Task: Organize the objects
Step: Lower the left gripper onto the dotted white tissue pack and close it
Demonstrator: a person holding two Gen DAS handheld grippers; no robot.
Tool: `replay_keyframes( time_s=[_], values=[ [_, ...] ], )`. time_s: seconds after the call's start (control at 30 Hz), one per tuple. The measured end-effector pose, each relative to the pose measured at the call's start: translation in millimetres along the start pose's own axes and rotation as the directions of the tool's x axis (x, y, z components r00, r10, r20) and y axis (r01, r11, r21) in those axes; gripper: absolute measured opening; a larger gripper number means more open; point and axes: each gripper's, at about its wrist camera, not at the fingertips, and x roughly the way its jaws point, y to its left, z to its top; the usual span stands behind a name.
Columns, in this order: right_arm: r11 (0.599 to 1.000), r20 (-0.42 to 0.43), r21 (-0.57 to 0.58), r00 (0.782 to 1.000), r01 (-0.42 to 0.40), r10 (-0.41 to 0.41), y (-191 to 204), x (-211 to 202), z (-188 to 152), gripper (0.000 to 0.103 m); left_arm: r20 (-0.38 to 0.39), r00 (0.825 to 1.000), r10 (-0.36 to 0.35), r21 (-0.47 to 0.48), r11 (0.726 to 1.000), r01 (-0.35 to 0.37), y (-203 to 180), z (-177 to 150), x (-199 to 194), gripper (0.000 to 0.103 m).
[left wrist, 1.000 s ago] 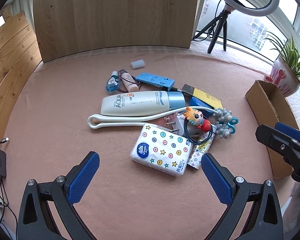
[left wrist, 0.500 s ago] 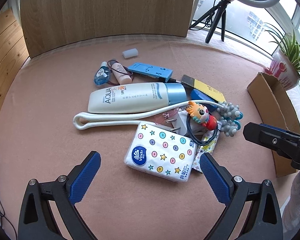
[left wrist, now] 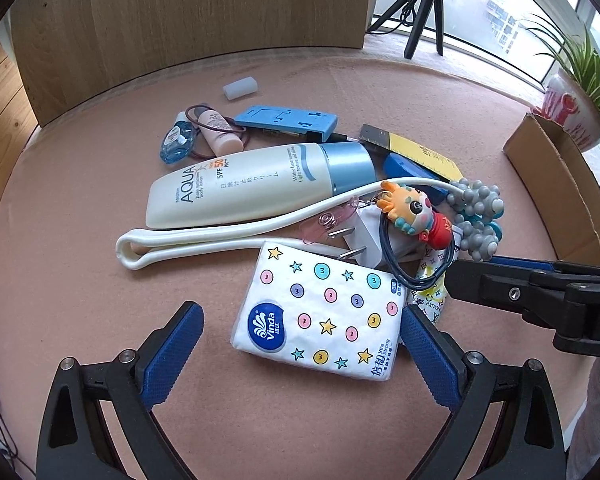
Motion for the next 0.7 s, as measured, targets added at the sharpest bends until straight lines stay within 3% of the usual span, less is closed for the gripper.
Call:
replay_keyframes(
  time_s=[0.2,0.57,0.63,0.7],
  values=[
    [1.0,-0.043,-0.003,0.999,0.0,0.0,8.3,11.7,2.9,0.051,-0.018,1.0,-0.007,-0.01,1.0,0.007,6.4,-3.4,6.1,0.082],
    [0.995,-0.059,-0.079,0.996,0.059,-0.064,29.7,24.0,6.4,0.051,-0.003,1.0,-0.009,-0.038,0.999,0.009,25.3,-12.7,-0.3,0.08],
    [0.987,-0.058,-0.125,0.992,0.104,-0.112,35.2,25.6,5.6,0.047,-0.003,1.0,-0.011,-0.038,0.999,0.011,27.5,-17.2,-3.1,0.08],
    [0.972,-0.057,-0.179,0.985,0.149,-0.161,39.0,26.8,4.1,0.035,-0.003,1.0,-0.019,-0.036,0.999,0.018,29.0,-19.8,-4.2,0.08]
  ],
)
